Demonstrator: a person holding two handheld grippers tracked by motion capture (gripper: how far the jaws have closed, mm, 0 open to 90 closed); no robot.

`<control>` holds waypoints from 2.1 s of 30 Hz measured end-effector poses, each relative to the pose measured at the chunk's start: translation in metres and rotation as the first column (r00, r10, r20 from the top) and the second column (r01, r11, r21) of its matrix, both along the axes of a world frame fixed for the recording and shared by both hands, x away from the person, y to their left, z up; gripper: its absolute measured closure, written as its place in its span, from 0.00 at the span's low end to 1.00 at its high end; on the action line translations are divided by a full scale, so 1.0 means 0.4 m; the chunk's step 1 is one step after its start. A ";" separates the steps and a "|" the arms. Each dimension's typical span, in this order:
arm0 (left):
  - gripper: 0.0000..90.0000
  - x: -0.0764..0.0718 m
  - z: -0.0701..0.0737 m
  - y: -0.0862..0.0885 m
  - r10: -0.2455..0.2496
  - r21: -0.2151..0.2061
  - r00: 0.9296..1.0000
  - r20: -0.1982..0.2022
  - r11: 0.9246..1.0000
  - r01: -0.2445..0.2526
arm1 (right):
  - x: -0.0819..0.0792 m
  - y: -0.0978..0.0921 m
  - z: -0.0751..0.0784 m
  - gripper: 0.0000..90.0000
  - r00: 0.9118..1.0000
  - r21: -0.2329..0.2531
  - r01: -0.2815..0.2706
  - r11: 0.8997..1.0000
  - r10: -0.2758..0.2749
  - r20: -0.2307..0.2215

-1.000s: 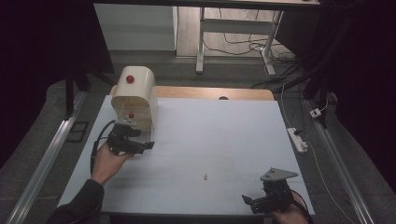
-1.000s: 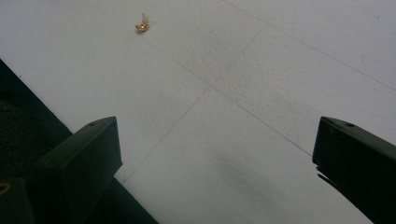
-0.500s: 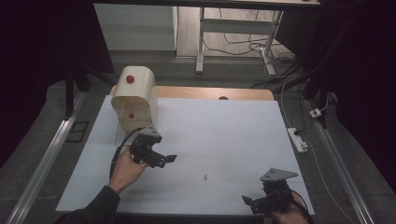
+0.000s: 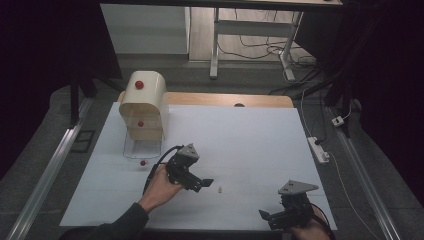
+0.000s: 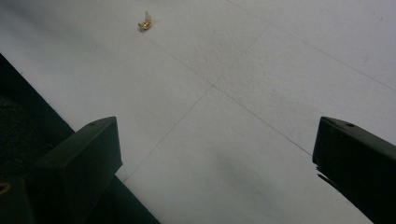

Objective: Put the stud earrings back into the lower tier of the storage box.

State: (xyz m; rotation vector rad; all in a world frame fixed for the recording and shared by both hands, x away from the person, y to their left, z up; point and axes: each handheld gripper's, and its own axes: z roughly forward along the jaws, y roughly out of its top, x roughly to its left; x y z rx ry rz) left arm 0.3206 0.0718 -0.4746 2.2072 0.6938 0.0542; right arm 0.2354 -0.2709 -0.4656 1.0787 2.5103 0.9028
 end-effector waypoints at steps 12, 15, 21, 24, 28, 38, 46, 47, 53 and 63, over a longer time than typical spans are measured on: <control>0.01 -0.003 -0.063 -0.096 -0.068 0.060 0.998 -0.008 0.996 0.068 | 0.000 0.000 0.000 0.01 1.000 -0.001 -0.003 1.000 0.003 0.000; 0.03 -0.006 -0.084 -0.115 -0.078 0.093 0.997 0.003 0.993 0.077 | -0.001 0.002 0.000 0.01 1.000 -0.004 -0.007 1.000 0.007 0.000; 0.16 -0.022 -0.119 -0.146 -0.116 0.141 0.993 0.018 0.984 0.112 | -0.001 0.001 0.000 0.01 1.000 -0.002 -0.007 1.000 0.007 0.001; 0.30 -0.023 -0.132 -0.145 -0.119 0.151 0.993 0.020 0.982 0.115 | -0.002 0.001 0.000 0.01 1.000 -0.003 -0.007 1.000 0.007 0.003; 0.44 -0.025 -0.137 -0.140 -0.119 0.148 0.992 0.038 0.983 0.112 | -0.002 0.002 0.000 0.01 1.000 -0.005 -0.008 1.000 0.008 0.003; 0.75 -0.041 -0.135 -0.148 -0.140 0.177 0.988 0.072 0.976 0.125 | -0.002 0.003 -0.001 0.01 1.000 -0.009 -0.009 1.000 0.009 0.002; 0.86 -0.039 -0.132 -0.149 -0.132 0.175 0.990 0.056 0.977 0.120 | -0.002 0.003 -0.001 0.01 1.000 -0.011 -0.009 1.000 0.009 0.003; 0.86 -0.039 -0.132 -0.148 -0.131 0.172 0.990 0.051 0.978 0.120 | -0.002 0.003 -0.001 0.01 1.000 -0.011 -0.009 1.000 0.009 0.003; 0.86 -0.031 -0.117 -0.129 -0.113 0.147 0.993 0.032 0.983 0.108 | -0.002 0.002 -0.001 0.01 1.000 -0.006 -0.009 1.000 0.009 0.003; 0.86 -0.018 -0.034 -0.061 -0.050 0.134 0.996 0.077 0.990 0.039 | -0.002 0.002 -0.001 0.01 1.000 -0.005 -0.009 1.000 0.009 0.004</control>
